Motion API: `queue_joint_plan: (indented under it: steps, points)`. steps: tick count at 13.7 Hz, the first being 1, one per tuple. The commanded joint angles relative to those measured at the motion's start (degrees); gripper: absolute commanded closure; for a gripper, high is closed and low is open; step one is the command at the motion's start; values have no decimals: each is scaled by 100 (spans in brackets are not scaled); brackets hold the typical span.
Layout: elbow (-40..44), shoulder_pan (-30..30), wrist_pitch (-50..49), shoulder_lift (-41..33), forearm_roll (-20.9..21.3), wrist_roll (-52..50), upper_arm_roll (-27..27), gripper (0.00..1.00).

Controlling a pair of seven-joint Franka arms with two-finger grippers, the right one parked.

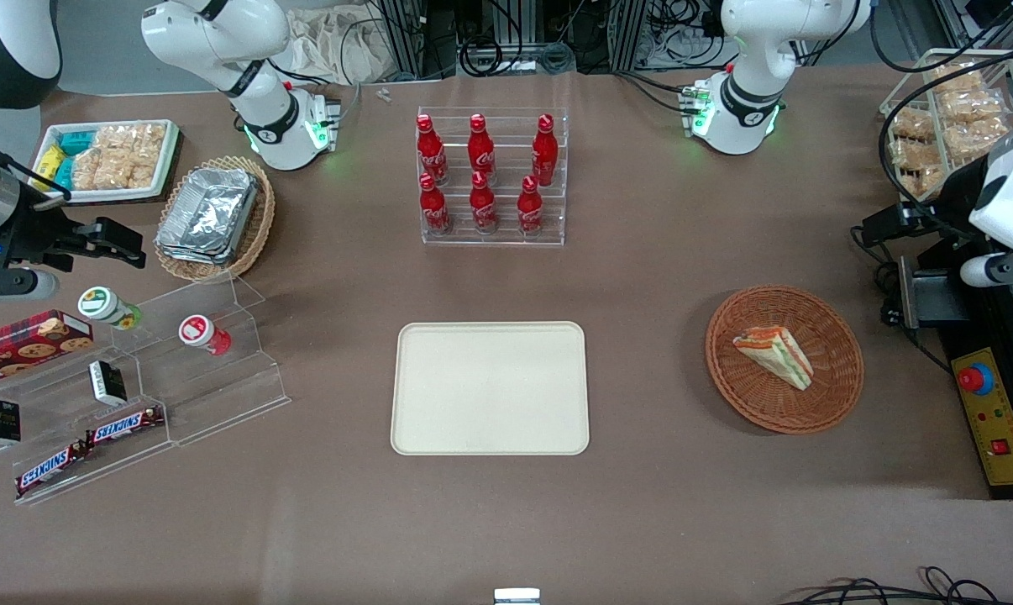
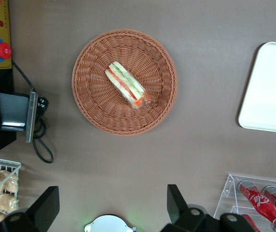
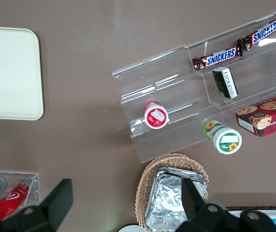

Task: Place sandwich from basket to tray
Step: 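Move the left gripper toward the wicker basket holding the sandwich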

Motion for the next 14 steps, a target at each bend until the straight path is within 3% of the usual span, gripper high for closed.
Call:
queue_joint_plan:
  steps: [1, 7, 14]
  points:
    - [129, -87, -98, 32, 129, -27, 51, 0]
    - [-282, -8, 76, 119, 59, -553, 69, 0]
    - [-2417, -25, 2710, 251, 85, -2416, 69, 0]
